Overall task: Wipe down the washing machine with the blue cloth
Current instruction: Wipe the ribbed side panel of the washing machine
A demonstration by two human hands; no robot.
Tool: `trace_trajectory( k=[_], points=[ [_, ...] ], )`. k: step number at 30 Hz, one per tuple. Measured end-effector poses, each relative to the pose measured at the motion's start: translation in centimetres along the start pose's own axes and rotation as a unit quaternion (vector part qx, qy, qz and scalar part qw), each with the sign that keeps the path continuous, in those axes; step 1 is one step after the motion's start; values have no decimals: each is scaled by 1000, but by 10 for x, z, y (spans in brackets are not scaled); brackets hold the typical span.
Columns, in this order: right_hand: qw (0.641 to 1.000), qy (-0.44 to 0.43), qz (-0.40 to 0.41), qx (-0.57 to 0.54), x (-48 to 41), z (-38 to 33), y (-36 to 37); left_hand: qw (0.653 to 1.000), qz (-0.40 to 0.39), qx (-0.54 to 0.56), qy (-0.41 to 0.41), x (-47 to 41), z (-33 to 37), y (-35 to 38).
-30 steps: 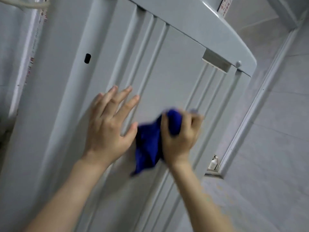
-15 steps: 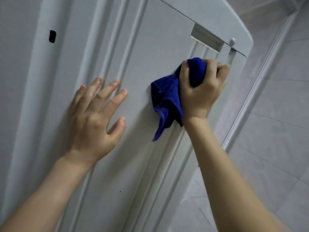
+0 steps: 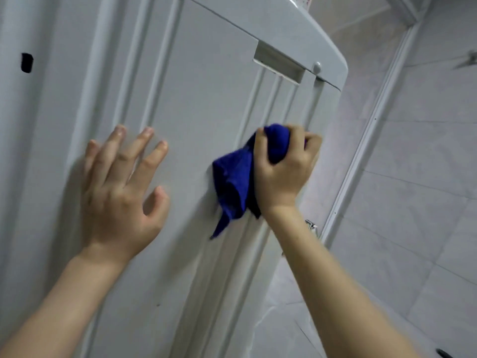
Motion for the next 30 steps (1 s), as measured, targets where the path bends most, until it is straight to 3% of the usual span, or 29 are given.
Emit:
trace_trajectory(
  k=[4,10,12,15,20,23,26,30],
  points=[
    [1000,-12,23,-3,-53,10,14,1000,-6,4,9,0,2,2],
    [993,79,-88,19,161,56,-64,999,-36,10,34,3,16,10],
    [990,86,-112,21,193,59,-79,998,-44,15,48,4,25,15],
    [991,81,-106,30,144,57,-64,997,-48,17,55,6,36,22],
    [999,33,24,-26,-38,49,-13,999,-33,3,40,5,38,27],
    [999,14,43,-29,-80,53,-2,999,-35,8,35,6,37,29],
    [995,76,35,-56,-20,74,-19,999,-41,12,28,8,40,29],
    [978,195,-54,-56,156,113,-83,997,-57,9,54,14,46,28]
  ],
)
Point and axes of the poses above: each hand's wrist, its own x-axis away from the middle knuckle, its own y-axis out of the palm, z = x × y, the point moved 4 cm from there along -x, towards the middle knuckle, and after that the axes turned 1 degree about x, right-handed, at the moved point
